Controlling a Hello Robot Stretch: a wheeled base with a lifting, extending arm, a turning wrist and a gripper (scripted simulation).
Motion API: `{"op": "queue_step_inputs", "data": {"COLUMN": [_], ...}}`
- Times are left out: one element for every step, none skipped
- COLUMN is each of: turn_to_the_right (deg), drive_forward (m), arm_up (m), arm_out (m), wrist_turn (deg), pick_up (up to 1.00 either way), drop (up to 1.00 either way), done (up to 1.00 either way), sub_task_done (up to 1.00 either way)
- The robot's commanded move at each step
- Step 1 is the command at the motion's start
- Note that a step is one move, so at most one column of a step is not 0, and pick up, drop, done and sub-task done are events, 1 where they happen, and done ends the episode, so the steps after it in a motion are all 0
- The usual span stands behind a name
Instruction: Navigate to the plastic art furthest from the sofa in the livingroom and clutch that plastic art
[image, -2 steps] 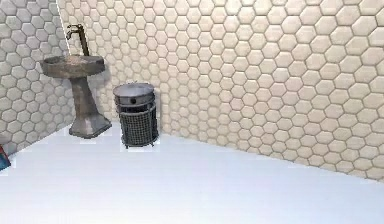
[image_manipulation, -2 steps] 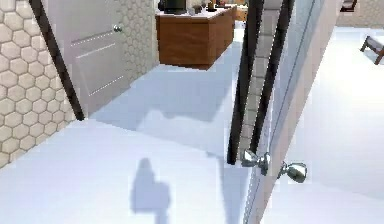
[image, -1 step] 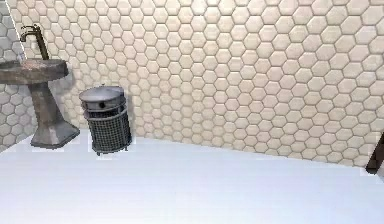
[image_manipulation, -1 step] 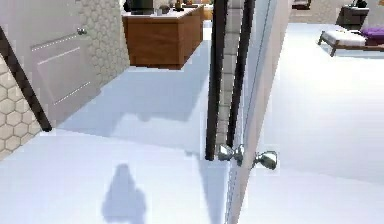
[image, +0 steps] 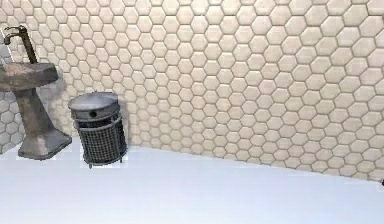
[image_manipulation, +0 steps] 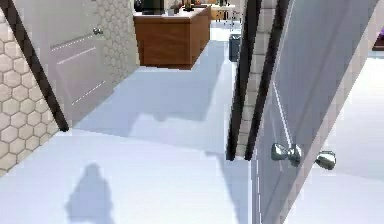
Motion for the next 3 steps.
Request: {"op": "queue_step_inputs", "data": {"turn_to_the_right": [45.0,9.0,0.0], "drive_forward": [0.0,0.0,0.45], "arm_up": [0.0,0.0,0.0], "arm_out": [0.0,0.0,0.0], "wrist_turn": [0.0,0.0,0.0], "pick_up": [0.0,0.0,0.0], "drop": [0.0,0.0,0.0], "done": [0.0,0.0,0.0], "sub_task_done": [0.0,0.0,0.0]}}
